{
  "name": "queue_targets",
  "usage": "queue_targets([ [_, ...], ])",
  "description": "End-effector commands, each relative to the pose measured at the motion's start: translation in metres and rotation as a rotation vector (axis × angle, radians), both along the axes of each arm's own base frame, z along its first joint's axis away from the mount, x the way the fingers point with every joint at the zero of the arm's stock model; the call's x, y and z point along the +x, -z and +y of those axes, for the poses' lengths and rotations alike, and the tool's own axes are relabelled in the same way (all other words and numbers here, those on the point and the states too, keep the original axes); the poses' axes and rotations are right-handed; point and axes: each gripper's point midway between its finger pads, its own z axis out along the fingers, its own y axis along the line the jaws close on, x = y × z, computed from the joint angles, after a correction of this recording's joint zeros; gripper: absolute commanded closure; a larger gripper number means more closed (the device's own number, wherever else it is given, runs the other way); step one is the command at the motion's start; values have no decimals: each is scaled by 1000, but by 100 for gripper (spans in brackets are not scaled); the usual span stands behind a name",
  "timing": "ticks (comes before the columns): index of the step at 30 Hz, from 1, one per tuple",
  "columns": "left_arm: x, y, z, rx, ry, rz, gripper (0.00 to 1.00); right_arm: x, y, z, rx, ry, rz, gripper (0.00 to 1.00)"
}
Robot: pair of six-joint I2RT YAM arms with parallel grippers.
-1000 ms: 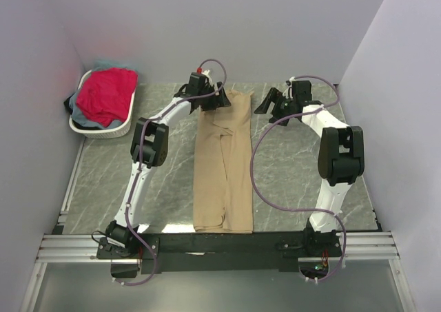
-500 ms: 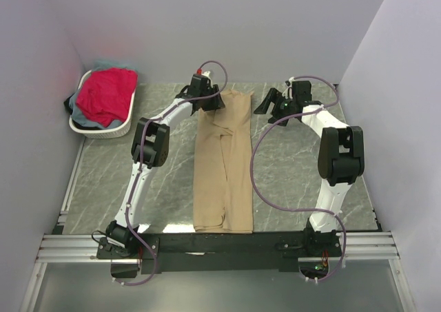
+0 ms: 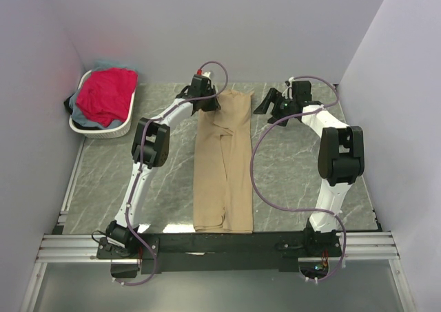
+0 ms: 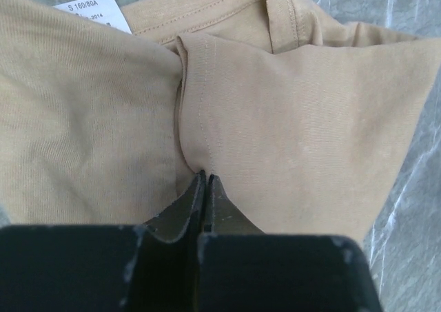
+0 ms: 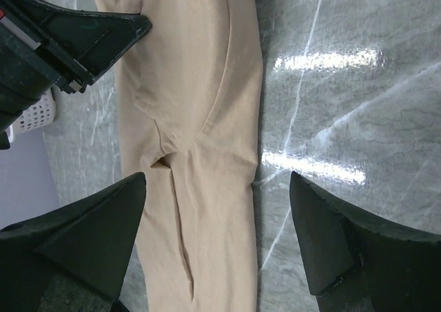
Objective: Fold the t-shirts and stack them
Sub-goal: Fold the tshirt
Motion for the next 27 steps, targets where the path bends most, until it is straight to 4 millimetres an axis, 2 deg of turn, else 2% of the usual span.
queue_targets([
  [1, 8, -52, -8, -21, 8, -111, 99, 1, -9, 3, 6, -17, -44, 10],
  [2, 5, -53, -8, -17, 10, -111, 99, 0, -7, 3, 7, -16, -40, 10],
  [4, 5, -79, -9, -30, 11, -163, 99, -2, -6, 3, 6, -15, -35, 10],
  [6, 4, -91, -8, -34, 6, -183, 99, -2, -4, 3, 5, -13, -33, 9],
  [7, 4, -104, -7, -40, 3, -206, 99, -2, -3, 2, 6, -12, -29, 10],
  [10, 2, -120, -3, -43, -13, -234, 99, -2, -3, 3, 6, -12, -29, 10],
  [11, 0, -115, -1, -37, -16, -225, 99, -2, -2, 2, 6, -10, -26, 10],
  [13, -1, -122, 2, -43, -31, -243, 99, -3, -1, 3, 10, -14, -20, 10],
  [16, -2, -118, 6, -35, -53, -227, 99, -2, 1, 2, 7, -13, -17, 10],
  [27, -13, -73, 25, 43, -132, -106, 99, 2, 2, 1, -4, -4, -11, 10],
])
